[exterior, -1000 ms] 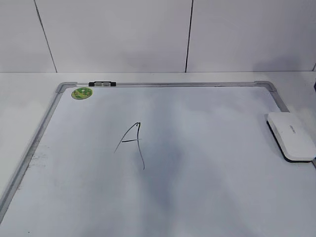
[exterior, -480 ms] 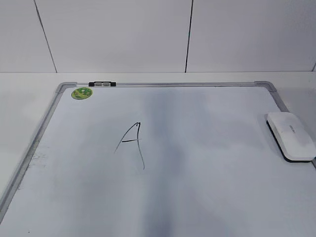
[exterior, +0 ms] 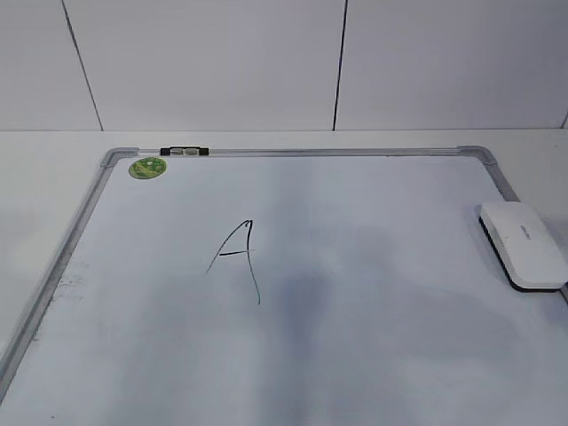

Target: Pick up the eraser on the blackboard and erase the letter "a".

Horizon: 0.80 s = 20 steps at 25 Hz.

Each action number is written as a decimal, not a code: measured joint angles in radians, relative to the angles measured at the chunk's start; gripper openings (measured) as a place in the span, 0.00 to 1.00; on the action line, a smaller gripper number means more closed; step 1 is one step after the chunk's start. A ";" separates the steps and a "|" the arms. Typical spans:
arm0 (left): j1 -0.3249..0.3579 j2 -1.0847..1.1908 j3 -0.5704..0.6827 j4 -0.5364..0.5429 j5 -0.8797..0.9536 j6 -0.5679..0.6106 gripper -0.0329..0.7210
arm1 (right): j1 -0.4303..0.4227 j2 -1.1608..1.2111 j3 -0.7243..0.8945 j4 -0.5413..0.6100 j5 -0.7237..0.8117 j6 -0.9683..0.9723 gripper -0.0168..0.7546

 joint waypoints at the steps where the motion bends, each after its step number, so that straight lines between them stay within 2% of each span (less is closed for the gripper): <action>1: 0.000 -0.025 0.001 0.000 0.002 0.000 0.60 | 0.000 -0.032 0.014 -0.002 0.001 0.002 0.79; 7: 0.000 -0.135 0.001 0.011 0.013 -0.004 0.60 | 0.000 -0.189 0.099 -0.002 0.006 0.002 0.79; 14: 0.000 -0.184 0.008 0.037 0.016 -0.015 0.60 | 0.000 -0.225 0.183 -0.016 -0.007 0.002 0.79; 20: -0.024 -0.188 0.156 0.045 0.016 -0.018 0.60 | 0.000 -0.233 0.228 -0.041 -0.057 0.002 0.79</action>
